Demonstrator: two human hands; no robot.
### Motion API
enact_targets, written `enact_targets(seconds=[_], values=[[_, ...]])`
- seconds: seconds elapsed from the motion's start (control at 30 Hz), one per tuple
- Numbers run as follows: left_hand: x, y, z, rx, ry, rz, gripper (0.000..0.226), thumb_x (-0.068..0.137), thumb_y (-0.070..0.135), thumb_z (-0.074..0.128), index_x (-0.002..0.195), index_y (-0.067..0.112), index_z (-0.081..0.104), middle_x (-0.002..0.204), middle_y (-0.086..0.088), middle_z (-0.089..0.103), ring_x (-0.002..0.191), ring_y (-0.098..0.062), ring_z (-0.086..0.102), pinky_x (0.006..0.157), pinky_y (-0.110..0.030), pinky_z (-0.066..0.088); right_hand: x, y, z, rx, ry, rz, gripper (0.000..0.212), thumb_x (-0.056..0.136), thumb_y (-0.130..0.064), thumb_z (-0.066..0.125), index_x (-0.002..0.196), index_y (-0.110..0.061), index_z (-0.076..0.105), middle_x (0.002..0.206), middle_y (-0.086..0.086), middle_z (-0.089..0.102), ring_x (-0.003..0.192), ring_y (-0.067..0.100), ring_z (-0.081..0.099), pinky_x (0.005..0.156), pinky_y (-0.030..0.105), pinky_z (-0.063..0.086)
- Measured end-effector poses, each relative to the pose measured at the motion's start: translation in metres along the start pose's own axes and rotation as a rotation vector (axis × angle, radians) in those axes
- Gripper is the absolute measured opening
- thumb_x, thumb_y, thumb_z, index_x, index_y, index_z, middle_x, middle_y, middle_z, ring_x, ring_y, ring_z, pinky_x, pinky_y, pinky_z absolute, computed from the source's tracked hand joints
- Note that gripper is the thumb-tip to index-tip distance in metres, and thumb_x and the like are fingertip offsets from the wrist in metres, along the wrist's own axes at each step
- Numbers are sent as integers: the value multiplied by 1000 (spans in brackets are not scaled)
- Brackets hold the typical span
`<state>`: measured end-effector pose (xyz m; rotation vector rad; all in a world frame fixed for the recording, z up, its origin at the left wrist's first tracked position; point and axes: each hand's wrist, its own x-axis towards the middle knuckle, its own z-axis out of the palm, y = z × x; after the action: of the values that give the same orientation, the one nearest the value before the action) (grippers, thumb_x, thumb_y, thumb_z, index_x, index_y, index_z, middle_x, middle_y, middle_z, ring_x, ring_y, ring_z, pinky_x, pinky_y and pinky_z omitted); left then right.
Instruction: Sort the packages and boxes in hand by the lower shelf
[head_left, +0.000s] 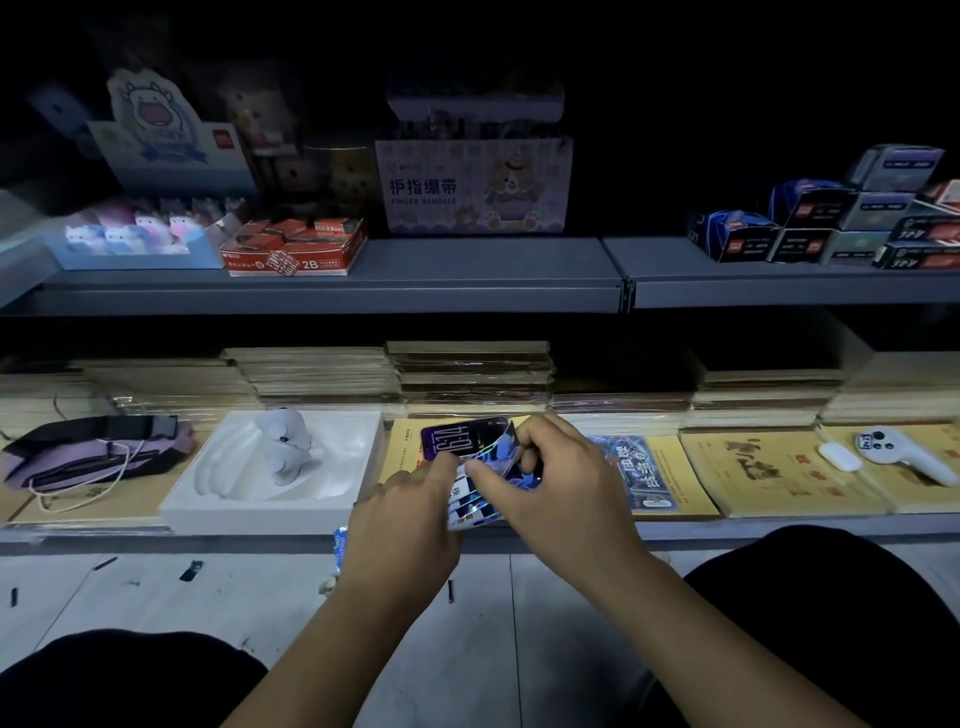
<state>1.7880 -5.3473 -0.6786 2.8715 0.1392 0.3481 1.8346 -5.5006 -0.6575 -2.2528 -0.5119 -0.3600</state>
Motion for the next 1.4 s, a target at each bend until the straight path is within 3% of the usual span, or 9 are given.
enact_targets(seconds=[0.1, 0.3, 0.47, 0.67, 0.83, 0.93, 1.13, 1.3, 1.4], values=[[-1, 1, 1, 11, -17, 5, 30, 89, 35, 62, 101, 32, 35, 103, 10, 67, 88, -19, 62, 63, -30, 37, 2, 5, 2, 35, -6, 60, 34, 88, -37, 73, 68, -25, 48, 65, -9, 44, 62, 10, 45, 56, 29, 34], [2, 1, 0, -67, 6, -57, 26, 89, 37, 60, 106, 33, 41, 96, 10, 68, 81, -19, 60, 67, -31, 51, 6, 1, -4, 86, 37, 54, 39, 100, -37, 60, 64, -27, 52, 72, -7, 51, 70, 12, 59, 56, 39, 46], [5, 2, 1, -114, 13, -97, 29, 90, 38, 59, 99, 36, 31, 97, 9, 68, 74, -16, 48, 62, -29, 43, 3, 0, -4, 218, 188, -98, 17, 102, -24, 63, 106, -14, 76, 101, -12, 61, 91, 15, 67, 66, 36, 55], [7, 2, -4, -145, 28, -82, 28, 90, 42, 62, 105, 34, 39, 99, 10, 68, 79, -18, 56, 60, -29, 40, 6, -5, -8, 360, 258, -55, 15, 99, -13, 66, 90, -10, 77, 81, -3, 61, 76, 16, 62, 64, 22, 44], [8, -4, -2, -119, 21, -91, 29, 90, 42, 62, 107, 34, 40, 102, 10, 69, 83, -18, 60, 64, -30, 50, 8, -9, -13, 473, 251, 107, 25, 101, -22, 63, 78, -18, 70, 66, -6, 63, 65, 14, 61, 58, 31, 47], [7, -8, 0, -111, 3, -114, 32, 90, 40, 63, 111, 34, 41, 104, 11, 70, 86, -19, 62, 66, -30, 51, 10, -11, -18, 679, 192, 236, 25, 101, -14, 63, 76, -12, 67, 50, -13, 60, 48, 3, 56, 48, 17, 42], [6, -12, 1, -103, 6, -127, 37, 88, 42, 66, 115, 35, 41, 107, 11, 71, 86, -17, 65, 70, -32, 57, 6, -17, -12, 760, 26, 283, 7, 92, -6, 73, 85, -5, 73, 69, -3, 76, 54, 1, 66, 49, 9, 44], [7, -14, 1, -160, 0, -179, 34, 89, 40, 66, 112, 36, 42, 101, 11, 70, 85, -21, 63, 69, -33, 54, 13, -15, -23, 796, 200, 371, 22, 93, -4, 70, 72, -8, 65, 49, -6, 60, 43, 3, 52, 45, 18, 41], [10, -20, 4, -352, -16, -305, 44, 81, 43, 78, 113, 37, 49, 95, 14, 70, 84, -17, 65, 70, -35, 57, 21, -5, -39, 786, 342, 398, 23, 94, -12, 72, 71, -12, 64, 54, 1, 53, 49, 14, 43, 48, 27, 35]])
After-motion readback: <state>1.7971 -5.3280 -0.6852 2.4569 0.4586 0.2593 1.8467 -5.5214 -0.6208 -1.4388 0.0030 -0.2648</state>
